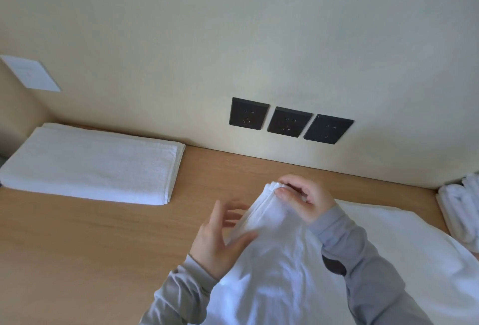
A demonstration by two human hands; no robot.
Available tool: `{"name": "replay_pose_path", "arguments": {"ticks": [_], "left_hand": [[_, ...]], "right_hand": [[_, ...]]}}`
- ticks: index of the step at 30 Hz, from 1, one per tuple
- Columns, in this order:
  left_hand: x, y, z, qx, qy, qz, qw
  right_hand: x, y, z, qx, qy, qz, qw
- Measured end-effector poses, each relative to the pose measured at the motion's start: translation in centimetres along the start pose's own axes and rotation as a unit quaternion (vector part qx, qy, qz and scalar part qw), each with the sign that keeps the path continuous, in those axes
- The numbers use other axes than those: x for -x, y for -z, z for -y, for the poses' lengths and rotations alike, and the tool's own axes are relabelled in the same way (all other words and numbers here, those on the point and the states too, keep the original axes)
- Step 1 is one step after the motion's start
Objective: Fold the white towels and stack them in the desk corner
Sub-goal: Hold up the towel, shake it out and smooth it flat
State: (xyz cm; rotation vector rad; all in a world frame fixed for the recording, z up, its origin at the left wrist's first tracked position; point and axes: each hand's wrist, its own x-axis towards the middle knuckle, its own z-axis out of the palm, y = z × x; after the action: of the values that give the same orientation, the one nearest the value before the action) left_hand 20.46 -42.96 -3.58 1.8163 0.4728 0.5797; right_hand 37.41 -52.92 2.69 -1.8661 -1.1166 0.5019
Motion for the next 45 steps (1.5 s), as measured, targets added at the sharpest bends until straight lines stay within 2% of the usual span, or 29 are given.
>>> {"name": "replay_pose_path", "arguments": {"ticks": [6,15,22,27,33,39,45], "left_hand": [[1.2,-0.3,0.9,-0.05,-0.086,-0.016,0.995],[2.2,-0.9,1.2,-0.093,-0.112,-0.03,0.989],[3.3,-1.9,1.5,-0.179,-0.186,-0.035,0.966],[3.7,-2.2,2.0,-0.119,-0.124,-0.033,0.985],[4.8,-0.5,4.1,-0.128,-0.042,-0.024,0.991],[5.9,2.6,6.8,-0.149,0.032,0.015,0.988],[5.1,3.9,6.6,-0.151,0.003,0.034,0.988]], "right_hand": [[0.6,0.5,-0.4,-0.024,-0.002,-0.006,1.0],[0.5,0.4,-0.9,-0.065,-0.028,-0.058,0.996],[0.9,0.7,-1.5,-0.073,-0.027,-0.097,0.992],[1.1,1.2,-1.9,-0.084,-0.036,-0.116,0.989],[1.2,3.2,-2.0,-0.095,-0.041,-0.195,0.975],[1.4,6.5,-1.8,-0.099,-0.038,-0.258,0.96],[1.9,7.6,-1.9,-0.107,-0.036,-0.275,0.955]]}}
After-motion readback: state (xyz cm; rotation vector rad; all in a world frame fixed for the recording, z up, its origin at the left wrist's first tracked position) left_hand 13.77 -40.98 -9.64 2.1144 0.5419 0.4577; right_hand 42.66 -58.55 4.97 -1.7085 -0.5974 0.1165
